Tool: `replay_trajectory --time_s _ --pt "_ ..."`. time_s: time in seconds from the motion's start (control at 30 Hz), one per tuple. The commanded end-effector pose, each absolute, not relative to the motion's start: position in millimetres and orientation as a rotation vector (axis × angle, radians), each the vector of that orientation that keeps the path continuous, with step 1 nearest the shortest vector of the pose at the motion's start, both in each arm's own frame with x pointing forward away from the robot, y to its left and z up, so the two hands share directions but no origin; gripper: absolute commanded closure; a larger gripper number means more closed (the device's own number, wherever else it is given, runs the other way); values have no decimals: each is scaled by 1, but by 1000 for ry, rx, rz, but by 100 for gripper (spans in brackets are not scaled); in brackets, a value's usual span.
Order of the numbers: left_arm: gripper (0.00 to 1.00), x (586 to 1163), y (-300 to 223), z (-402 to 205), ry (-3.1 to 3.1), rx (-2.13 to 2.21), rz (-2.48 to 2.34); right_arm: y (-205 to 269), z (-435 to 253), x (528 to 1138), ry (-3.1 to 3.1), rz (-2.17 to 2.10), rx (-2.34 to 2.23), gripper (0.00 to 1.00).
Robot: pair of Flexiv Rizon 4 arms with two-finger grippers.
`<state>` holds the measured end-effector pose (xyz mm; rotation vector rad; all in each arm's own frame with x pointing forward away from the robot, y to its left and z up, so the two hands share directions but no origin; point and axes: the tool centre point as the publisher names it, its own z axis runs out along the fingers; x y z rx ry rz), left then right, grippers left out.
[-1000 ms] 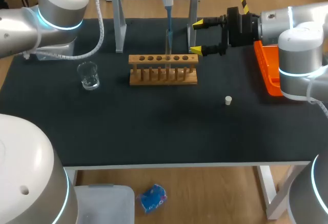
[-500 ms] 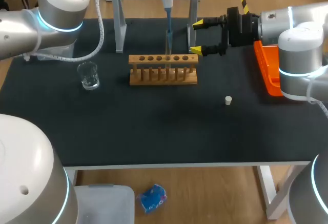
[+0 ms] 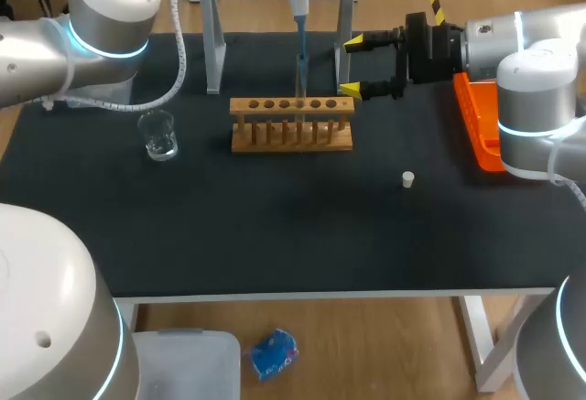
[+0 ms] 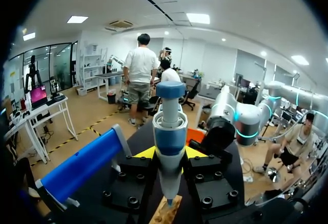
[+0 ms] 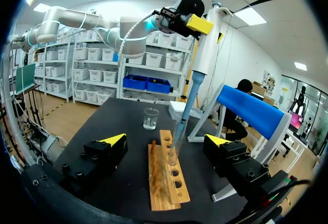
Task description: Invert the test tube, pick up the pipette, mount the tip to pipette, aspirate from beaker and dispense into the tube, eject the tip, return the pipette, and cap with the stopper.
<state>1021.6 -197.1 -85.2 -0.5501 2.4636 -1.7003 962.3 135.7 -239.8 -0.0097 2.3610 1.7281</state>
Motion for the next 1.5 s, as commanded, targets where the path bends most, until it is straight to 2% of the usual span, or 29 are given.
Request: replay_trajectory --time_s 0.03,1.37,1.5 --pt "100 1020 -197 -87 2445 -550 -1715 136 -240 962 2360 1727 -9 0" --pt "100 1020 -196 -85 2422 -553 -1713 136 -240 962 2360 1727 -9 0" --pt "100 1020 -196 -85 2422 -553 -1713 125 -210 963 2372 1684 -41 0"
